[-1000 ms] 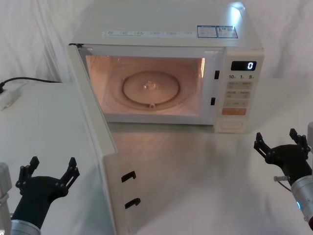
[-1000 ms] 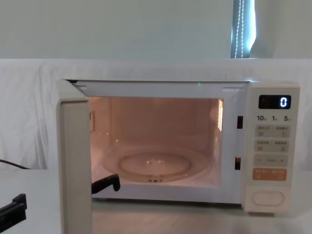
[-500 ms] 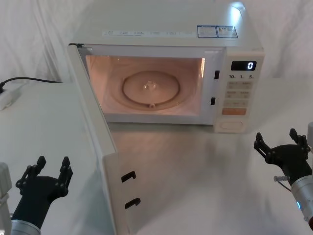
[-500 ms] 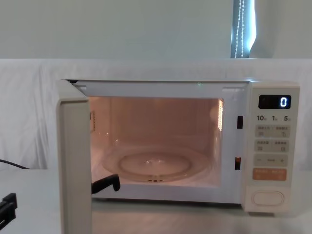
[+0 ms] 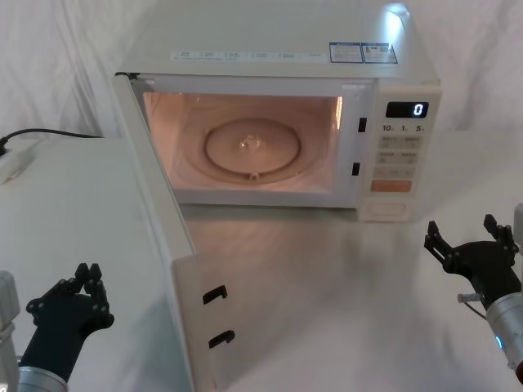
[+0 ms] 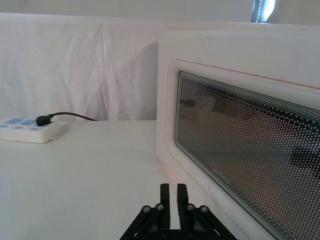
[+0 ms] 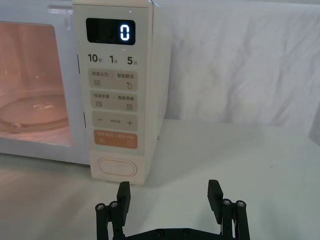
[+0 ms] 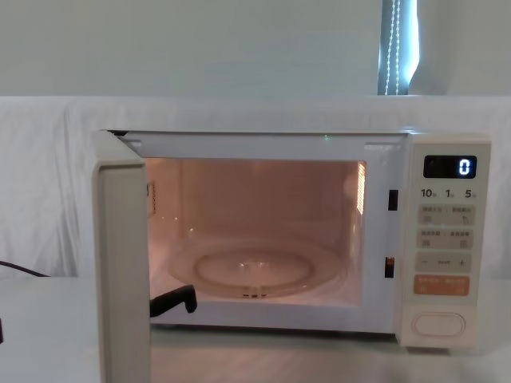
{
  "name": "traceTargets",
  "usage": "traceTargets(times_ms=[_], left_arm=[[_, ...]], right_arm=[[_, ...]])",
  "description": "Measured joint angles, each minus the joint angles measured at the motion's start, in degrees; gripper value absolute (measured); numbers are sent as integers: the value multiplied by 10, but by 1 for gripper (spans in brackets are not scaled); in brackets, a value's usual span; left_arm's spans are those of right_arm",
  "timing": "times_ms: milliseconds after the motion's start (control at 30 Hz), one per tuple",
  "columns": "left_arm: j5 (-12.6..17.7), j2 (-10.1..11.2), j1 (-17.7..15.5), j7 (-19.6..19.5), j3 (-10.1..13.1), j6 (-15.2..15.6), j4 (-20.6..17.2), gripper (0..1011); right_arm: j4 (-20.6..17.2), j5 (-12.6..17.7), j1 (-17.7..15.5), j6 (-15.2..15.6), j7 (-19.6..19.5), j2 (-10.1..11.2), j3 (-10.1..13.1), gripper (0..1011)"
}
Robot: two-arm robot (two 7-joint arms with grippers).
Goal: Press the button to open the microwave door with one hand; close the microwave door with the other hand.
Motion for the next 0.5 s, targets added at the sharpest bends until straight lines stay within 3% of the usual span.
traceTargets(times_ms=[167,500], left_arm=[[2,-3,0,-2,-3,0,0,0],[-4,-8,7,-28,-24,9,-17,0]], right_arm=[[0,0,0,0,0,0,0,1002],[0,0,0,0,0,0,0,1002]])
